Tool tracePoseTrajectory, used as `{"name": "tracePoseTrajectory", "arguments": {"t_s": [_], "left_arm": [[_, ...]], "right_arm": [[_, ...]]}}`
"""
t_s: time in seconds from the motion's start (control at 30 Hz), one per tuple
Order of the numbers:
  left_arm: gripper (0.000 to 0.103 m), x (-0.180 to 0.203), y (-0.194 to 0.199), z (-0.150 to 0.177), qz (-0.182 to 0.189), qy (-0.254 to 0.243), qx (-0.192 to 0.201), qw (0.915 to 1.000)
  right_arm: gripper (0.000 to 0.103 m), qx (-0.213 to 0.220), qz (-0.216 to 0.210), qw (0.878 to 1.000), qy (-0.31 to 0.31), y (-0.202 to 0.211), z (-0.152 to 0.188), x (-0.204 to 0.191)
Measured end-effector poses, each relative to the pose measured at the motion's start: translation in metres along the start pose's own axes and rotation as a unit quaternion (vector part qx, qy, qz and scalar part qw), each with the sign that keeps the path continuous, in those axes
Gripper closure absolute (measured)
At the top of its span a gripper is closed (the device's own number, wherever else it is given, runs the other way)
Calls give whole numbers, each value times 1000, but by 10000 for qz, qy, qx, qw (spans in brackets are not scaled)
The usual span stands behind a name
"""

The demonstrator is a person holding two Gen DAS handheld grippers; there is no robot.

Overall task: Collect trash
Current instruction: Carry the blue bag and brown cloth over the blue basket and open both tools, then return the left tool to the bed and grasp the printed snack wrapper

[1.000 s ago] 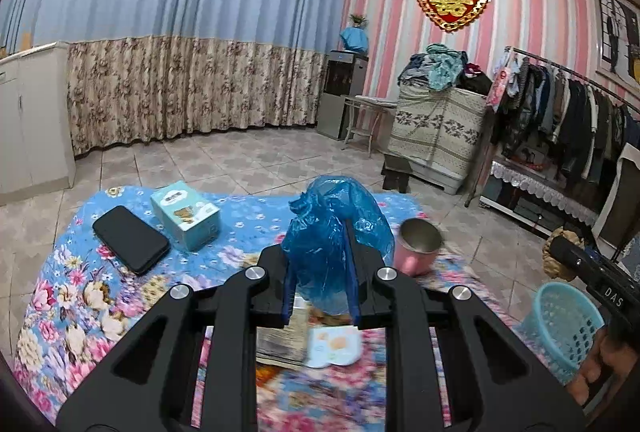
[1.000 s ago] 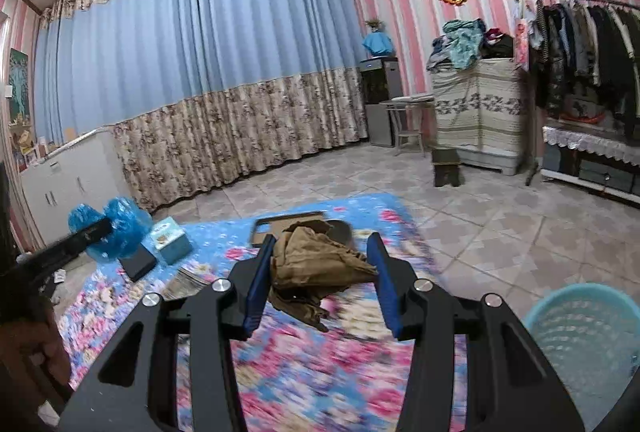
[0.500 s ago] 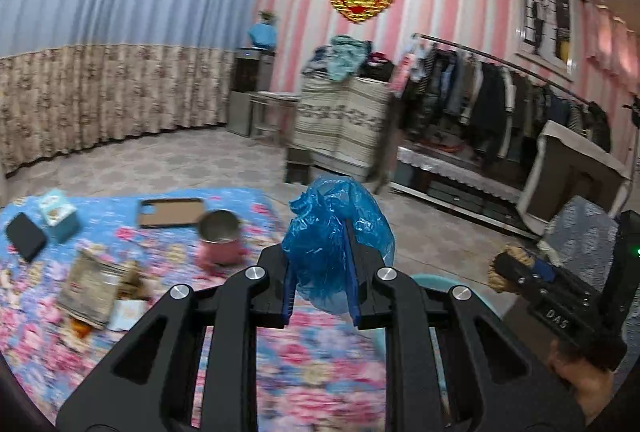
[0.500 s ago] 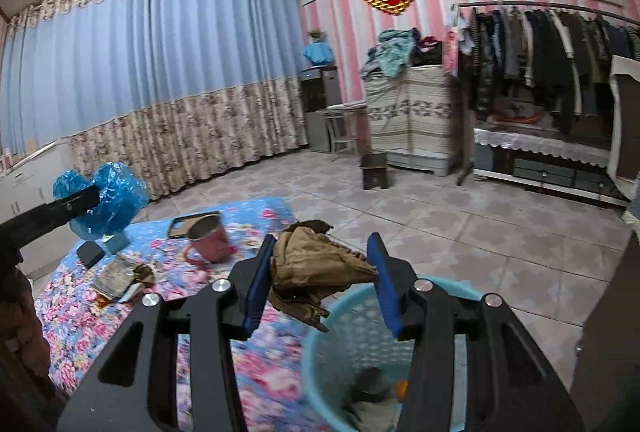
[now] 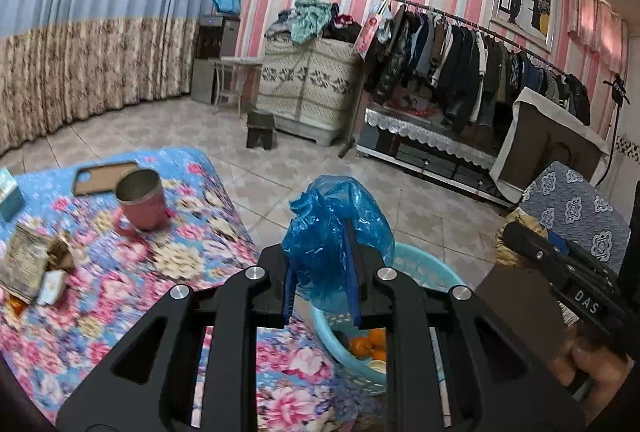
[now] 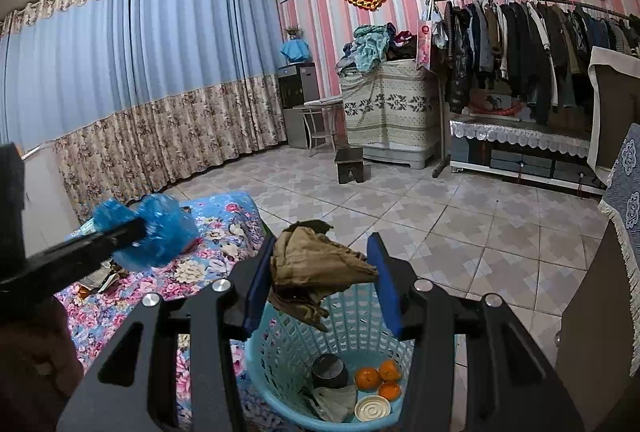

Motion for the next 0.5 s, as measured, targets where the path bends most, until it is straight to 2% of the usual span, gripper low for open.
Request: {"name": "tracePoseTrajectory", "arguments": {"t_s": [0.23, 0.27, 0.3, 0.37, 0.5], "left_arm": [[83, 34, -22, -2, 505, -39, -238, 9984], [78, 39, -23, -2, 578, -48, -266, 9980], [60, 44, -25, -2, 672, -63, -311, 9972], [43, 50, -25, -3, 652, -73, -242, 9976], [42, 50, -25, -5, 624, -79, -198, 9978]], "right_arm": [[54, -4, 175, 9998, -105, 2, -2, 18], [46, -14, 200, 9997, -137, 1, -2, 21], [33, 0, 252, 9995, -177, 2, -3, 25], [32, 49, 290, 9993, -230, 4, -5, 31], [32, 55, 329, 9992, -216, 5, -8, 37]]}}
Point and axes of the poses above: each gripper's, at about its wrist camera, not at the fingertips, and y roughly against the way its jaws point, x to its right, z to its underside, the point moved 4 cm from there along -y, roughly the way its jaws point, and after that the axes turned 14 degrees about -z, right-handed, at the moved point
